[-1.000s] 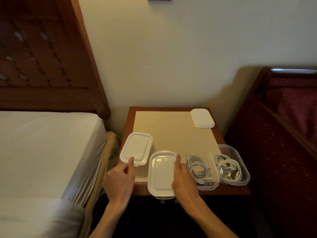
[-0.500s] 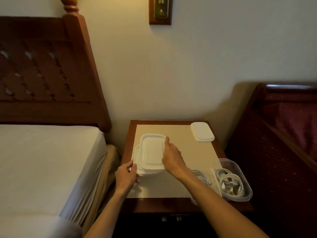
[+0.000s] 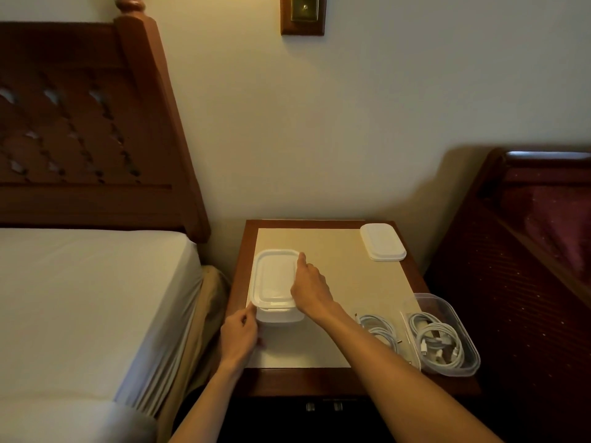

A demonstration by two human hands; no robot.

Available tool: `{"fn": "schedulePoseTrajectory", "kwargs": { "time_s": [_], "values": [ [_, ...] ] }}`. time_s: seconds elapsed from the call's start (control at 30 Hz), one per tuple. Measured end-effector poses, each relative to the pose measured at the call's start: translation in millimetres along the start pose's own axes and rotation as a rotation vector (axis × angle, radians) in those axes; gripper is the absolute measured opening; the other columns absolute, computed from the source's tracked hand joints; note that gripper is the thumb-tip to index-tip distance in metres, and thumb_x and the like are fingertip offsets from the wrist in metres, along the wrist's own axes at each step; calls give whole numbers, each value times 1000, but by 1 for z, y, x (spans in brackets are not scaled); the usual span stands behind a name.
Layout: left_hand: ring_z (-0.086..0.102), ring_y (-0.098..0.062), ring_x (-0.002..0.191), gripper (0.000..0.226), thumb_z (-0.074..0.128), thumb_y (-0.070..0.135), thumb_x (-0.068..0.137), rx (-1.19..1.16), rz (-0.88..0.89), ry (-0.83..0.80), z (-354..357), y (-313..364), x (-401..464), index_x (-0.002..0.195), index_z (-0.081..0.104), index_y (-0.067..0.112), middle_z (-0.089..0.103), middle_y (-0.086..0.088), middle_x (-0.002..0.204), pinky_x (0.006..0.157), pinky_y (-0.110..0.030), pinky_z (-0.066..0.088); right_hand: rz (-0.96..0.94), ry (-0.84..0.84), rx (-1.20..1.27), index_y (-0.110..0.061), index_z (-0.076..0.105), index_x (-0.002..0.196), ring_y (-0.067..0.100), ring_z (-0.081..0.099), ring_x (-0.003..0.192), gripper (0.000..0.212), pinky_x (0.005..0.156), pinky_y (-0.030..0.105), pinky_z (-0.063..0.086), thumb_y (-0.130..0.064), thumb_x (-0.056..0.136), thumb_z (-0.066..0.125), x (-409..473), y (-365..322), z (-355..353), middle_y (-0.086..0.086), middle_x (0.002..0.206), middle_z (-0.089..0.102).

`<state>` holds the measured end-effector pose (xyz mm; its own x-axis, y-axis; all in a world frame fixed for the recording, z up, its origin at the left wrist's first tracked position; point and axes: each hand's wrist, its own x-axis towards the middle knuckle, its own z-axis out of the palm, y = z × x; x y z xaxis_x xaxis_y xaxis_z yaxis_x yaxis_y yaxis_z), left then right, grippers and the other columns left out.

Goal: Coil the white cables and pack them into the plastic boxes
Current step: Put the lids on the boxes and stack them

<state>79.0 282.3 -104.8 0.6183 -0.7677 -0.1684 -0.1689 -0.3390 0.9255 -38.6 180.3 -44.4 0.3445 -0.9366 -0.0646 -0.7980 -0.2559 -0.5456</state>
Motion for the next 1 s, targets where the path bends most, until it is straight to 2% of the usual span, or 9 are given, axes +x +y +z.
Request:
{"fn": "schedulePoseTrajectory", "kwargs": {
  "time_s": [0.13,0.2,0.33,0.47,0.63,0.73,0.87,0.93,1.0],
  "values": [
    [66,-27,58,44,46,32,102,34,29,38,4,-4,1,67,69,17,66,-8,60,59,-45,59,-38,87,-14,-19,14,153,26,59,113,60,89,39,53,-32,102,42,-2,6,-12,6,135,53],
    [66,-25,53,45,46,28,102,29,48,62,7,-1,1,64,67,16,66,-8,57,58,-41,59,-62,184,3,-19,23,152,27,56,120,54,94,41,49,-40,103,34,-1,16,-22,4,141,50],
    [65,-24,52,45,47,22,101,17,85,118,11,2,9,59,61,14,64,-6,54,53,-38,55,-47,394,23,-16,50,135,26,57,115,39,90,39,48,-31,103,35,18,57,-43,6,134,55],
    [67,-26,61,41,47,23,101,53,108,122,15,-9,30,64,64,17,68,-4,65,58,-42,58,82,402,-127,-13,60,123,24,51,113,34,87,39,51,-29,101,39,50,113,-58,8,127,55],
    [68,-25,62,34,45,25,102,33,137,129,26,-5,49,76,67,23,70,-5,72,64,-49,60,304,293,-282,-10,46,137,33,36,132,52,102,46,40,-45,99,41,91,156,-76,14,146,36],
    [70,-26,64,36,39,38,103,-60,104,132,34,-4,49,80,65,31,72,-6,76,67,-49,60,408,211,-275,-13,29,148,37,19,143,68,113,52,27,-57,97,37,112,171,-79,16,157,19],
    [69,-24,67,62,22,61,99,-73,150,254,43,-10,43,83,69,24,71,-8,71,64,-33,54,471,125,-338,-13,17,152,41,9,146,87,115,55,20,-67,89,43,134,185,-79,19,160,8],
    [67,-22,64,64,21,56,101,-39,184,291,45,-6,41,77,68,20,69,-6,66,62,-28,50,484,116,-342,-11,13,153,42,10,146,95,114,55,20,-70,86,47,139,190,-78,21,160,8],
    [65,-17,62,63,23,46,104,1,194,315,46,-1,38,77,69,13,68,-7,64,56,-16,44,500,131,-318,-9,13,152,43,15,144,100,114,54,24,-71,83,51,143,195,-74,23,159,11]
  ]
}}
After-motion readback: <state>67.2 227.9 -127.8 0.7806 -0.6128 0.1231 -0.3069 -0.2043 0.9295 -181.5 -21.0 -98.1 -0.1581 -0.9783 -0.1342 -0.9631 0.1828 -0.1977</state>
